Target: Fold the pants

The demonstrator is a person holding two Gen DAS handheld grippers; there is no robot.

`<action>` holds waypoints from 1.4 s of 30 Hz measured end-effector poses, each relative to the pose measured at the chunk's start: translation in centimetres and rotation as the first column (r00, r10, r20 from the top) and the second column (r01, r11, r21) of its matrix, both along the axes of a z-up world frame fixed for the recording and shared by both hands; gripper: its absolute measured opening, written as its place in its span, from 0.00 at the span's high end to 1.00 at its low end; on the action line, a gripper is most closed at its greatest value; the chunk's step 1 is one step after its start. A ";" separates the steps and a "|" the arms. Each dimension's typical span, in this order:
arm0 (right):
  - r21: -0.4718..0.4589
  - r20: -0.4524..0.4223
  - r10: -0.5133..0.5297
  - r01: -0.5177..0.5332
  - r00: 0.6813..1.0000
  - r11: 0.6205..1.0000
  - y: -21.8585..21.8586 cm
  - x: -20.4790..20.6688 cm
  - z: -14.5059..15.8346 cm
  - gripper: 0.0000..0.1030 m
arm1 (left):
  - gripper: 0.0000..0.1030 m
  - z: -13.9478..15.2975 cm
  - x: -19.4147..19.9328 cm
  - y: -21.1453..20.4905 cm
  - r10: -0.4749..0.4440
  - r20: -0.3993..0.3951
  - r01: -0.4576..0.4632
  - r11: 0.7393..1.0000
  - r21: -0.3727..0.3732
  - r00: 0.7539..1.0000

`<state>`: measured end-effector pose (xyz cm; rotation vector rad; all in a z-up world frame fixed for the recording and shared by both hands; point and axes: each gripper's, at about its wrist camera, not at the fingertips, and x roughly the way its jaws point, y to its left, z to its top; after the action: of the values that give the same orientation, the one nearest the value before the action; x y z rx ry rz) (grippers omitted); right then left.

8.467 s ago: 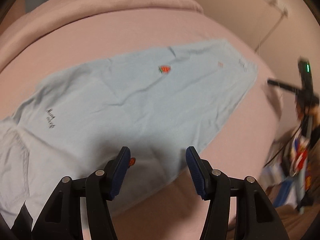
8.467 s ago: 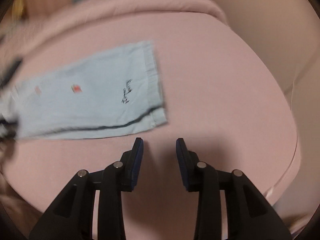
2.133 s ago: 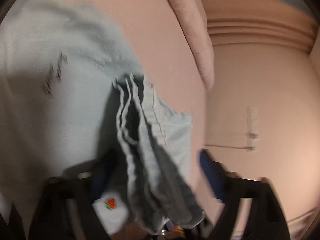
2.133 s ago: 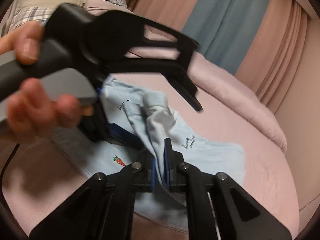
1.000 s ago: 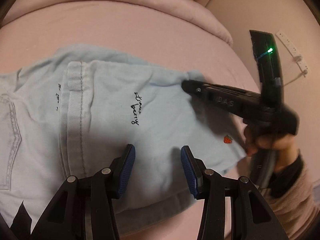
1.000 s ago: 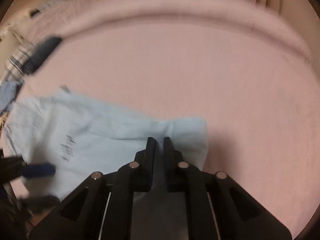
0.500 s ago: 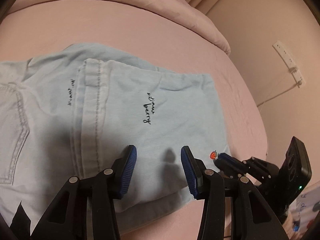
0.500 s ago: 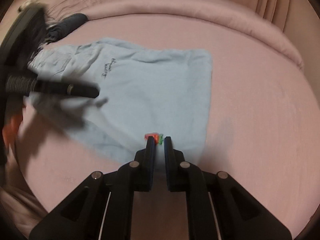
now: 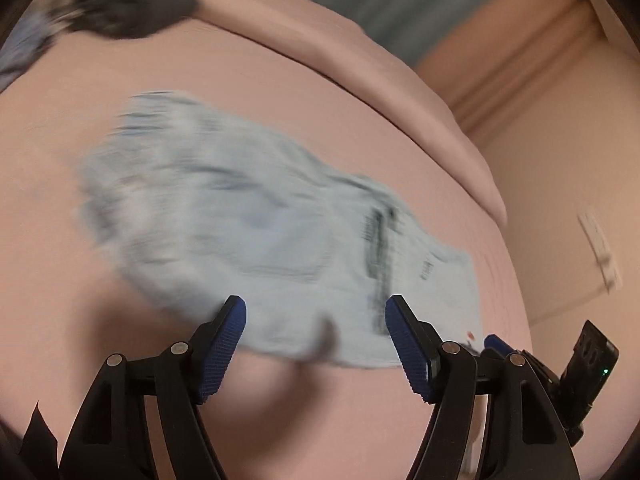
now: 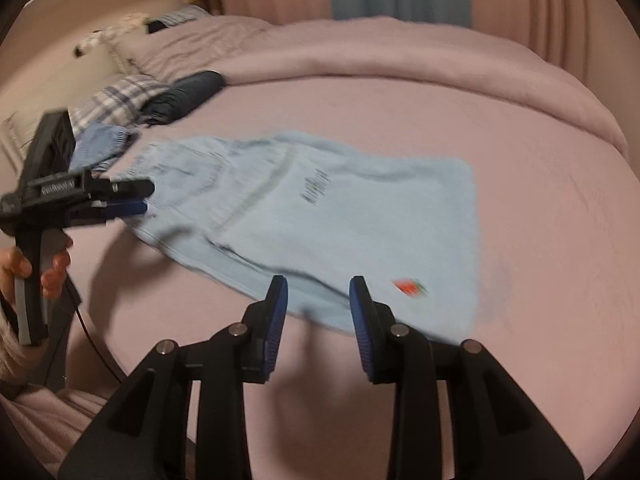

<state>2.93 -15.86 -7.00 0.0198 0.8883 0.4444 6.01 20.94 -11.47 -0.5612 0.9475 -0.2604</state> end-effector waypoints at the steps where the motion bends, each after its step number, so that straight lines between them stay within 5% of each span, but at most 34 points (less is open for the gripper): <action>1: 0.009 0.004 0.015 -0.015 1.000 1.000 0.7 0.3 0.1 0.63 | 0.31 -0.2 -0.5 0.8 0.030 -0.004 -0.030 1.000 -0.005 1.000; 9: 0.051 -0.002 0.121 -0.121 0.993 0.991 7.8 2.9 0.5 0.57 | 0.28 -2.9 -1.0 4.1 0.158 -0.085 -0.165 0.983 -0.085 0.984; 20: 0.106 -0.078 0.123 -0.114 0.989 0.988 12.2 7.1 -1.0 0.60 | 0.28 -4.5 2.9 5.7 0.271 -0.125 -0.294 0.928 -0.231 0.954; 22: 0.116 -0.108 0.129 -0.117 0.986 0.986 13.1 8.4 -1.3 0.73 | 0.51 -4.6 3.6 6.0 0.298 -0.142 -0.324 0.919 -0.226 0.944; 24: 0.149 -0.160 0.127 -0.104 0.979 0.983 13.6 9.6 -2.0 0.76 | 0.70 -5.4 4.2 6.4 0.310 -0.184 -0.350 0.902 -0.253 0.933; 26: 0.155 -0.225 0.111 -0.077 0.968 0.985 14.0 10.9 -3.3 0.77 | 0.74 -5.4 3.9 6.8 0.325 -0.194 -0.369 0.886 -0.280 0.926; 28: 0.130 -0.305 0.087 -0.050 0.948 0.990 14.4 11.6 -5.1 0.81 | 0.82 -4.3 3.8 5.9 0.325 -0.150 -0.353 0.909 -0.223 0.934; 35: 0.153 -0.301 0.089 -0.044 0.950 0.987 14.4 11.3 -5.8 0.83 | 0.84 3.0 4.4 0.0 0.209 0.132 -0.213 0.977 0.016 0.969; 39: 0.232 -0.310 0.098 -0.024 0.946 0.972 13.0 11.1 -5.2 0.74 | 0.84 6.1 4.9 -4.4 0.074 0.227 -0.101 0.989 0.110 0.971; 41: 0.339 -0.269 0.054 0.042 0.962 0.940 10.2 10.6 -3.8 0.65 | 0.84 7.1 5.1 -6.9 -0.001 0.251 -0.042 0.985 0.168 0.968; 42: 0.381 -0.258 0.018 0.084 0.966 0.921 8.6 10.2 -3.3 0.54 | 0.84 7.3 5.4 -7.9 -0.028 0.257 -0.021 0.982 0.186 0.966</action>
<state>13.14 -7.31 -10.26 0.4688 1.0398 0.5908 11.43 13.01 -4.14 -0.3419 0.7103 -0.2378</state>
